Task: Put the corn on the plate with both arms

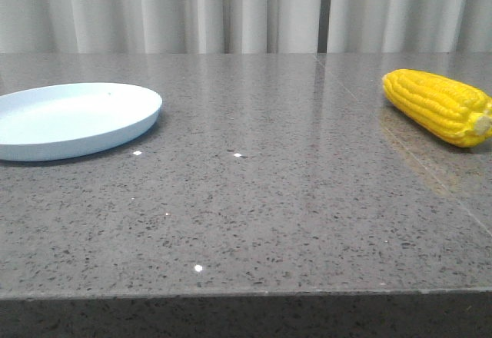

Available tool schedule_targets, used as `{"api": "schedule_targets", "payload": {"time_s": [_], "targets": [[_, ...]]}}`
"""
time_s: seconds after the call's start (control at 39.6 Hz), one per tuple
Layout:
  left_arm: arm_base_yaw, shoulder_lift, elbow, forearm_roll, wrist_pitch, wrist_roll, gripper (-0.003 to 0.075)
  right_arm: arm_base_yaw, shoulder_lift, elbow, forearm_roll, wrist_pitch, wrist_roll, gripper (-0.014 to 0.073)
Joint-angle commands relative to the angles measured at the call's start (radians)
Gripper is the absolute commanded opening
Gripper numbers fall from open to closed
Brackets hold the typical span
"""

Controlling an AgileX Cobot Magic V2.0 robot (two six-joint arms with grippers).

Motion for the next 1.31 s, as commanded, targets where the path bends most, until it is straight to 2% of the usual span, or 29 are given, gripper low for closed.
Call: {"api": "schedule_targets", "payload": {"time_s": [0.0, 1.08, 1.19, 1.29], "targets": [[0.001, -0.021, 0.004, -0.008, -0.089, -0.005, -0.0020, -0.003, -0.018, -0.004, 0.000, -0.068, -0.012, -0.0122], [0.001, -0.021, 0.004, -0.008, -0.095, -0.005, -0.0020, -0.003, -0.018, -0.005, 0.000, -0.084, -0.012, -0.0122], [0.001, -0.021, 0.004, -0.008, -0.155, -0.005, -0.0020, -0.003, -0.018, -0.006, 0.000, -0.122, -0.012, -0.0122], [0.001, -0.021, -0.008, -0.008, -0.278, -0.005, -0.0020, -0.003, -0.018, -0.024, 0.000, -0.181, -0.012, -0.0122]]}}
